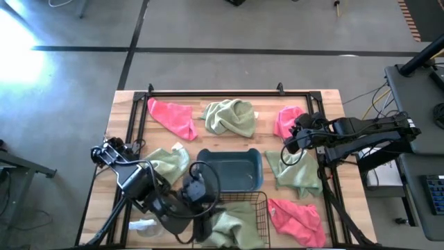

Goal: Sort microfiber towel by color & place in baskets
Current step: Put the top green microfiber towel into the mesh storage bin

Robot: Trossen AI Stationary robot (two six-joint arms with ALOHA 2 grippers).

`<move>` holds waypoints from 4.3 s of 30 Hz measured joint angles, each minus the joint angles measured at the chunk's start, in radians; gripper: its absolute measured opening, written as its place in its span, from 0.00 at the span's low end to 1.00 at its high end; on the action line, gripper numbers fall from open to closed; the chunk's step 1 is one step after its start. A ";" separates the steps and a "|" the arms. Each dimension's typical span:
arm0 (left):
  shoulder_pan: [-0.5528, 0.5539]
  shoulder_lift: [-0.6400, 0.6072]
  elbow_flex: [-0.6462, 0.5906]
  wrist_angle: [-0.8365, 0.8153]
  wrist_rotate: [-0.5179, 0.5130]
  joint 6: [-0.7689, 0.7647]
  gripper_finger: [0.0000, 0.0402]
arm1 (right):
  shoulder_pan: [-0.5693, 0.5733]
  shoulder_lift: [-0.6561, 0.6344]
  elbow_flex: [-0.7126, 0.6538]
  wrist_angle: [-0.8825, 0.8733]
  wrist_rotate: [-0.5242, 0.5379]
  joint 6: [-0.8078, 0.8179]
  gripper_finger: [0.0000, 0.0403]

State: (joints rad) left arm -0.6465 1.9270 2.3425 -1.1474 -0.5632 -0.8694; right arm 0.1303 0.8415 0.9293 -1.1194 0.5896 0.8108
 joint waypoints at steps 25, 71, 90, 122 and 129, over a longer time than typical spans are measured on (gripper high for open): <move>0.393 0.000 -0.007 -0.335 -0.054 0.485 0.22 | 0.000 0.000 0.000 0.000 -0.022 -0.003 0.17; 1.039 -0.312 -1.097 0.784 0.775 0.895 0.22 | 0.000 0.000 0.000 0.003 -0.013 0.009 0.17; 1.147 -0.237 -1.130 0.790 0.697 0.853 0.22 | 0.000 0.000 0.000 0.003 -0.013 0.069 0.17; 1.149 -0.144 -0.864 0.485 0.643 0.897 0.48 | 0.000 0.000 0.000 0.007 -0.021 0.071 0.17; 1.148 -0.142 -0.880 0.400 0.619 0.913 0.48 | 0.000 0.000 0.000 0.008 -0.021 0.072 0.17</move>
State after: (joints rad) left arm 0.5019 1.7850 1.4627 -0.7473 0.0558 0.0432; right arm 0.1303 0.8415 0.9291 -1.1119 0.5686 0.8824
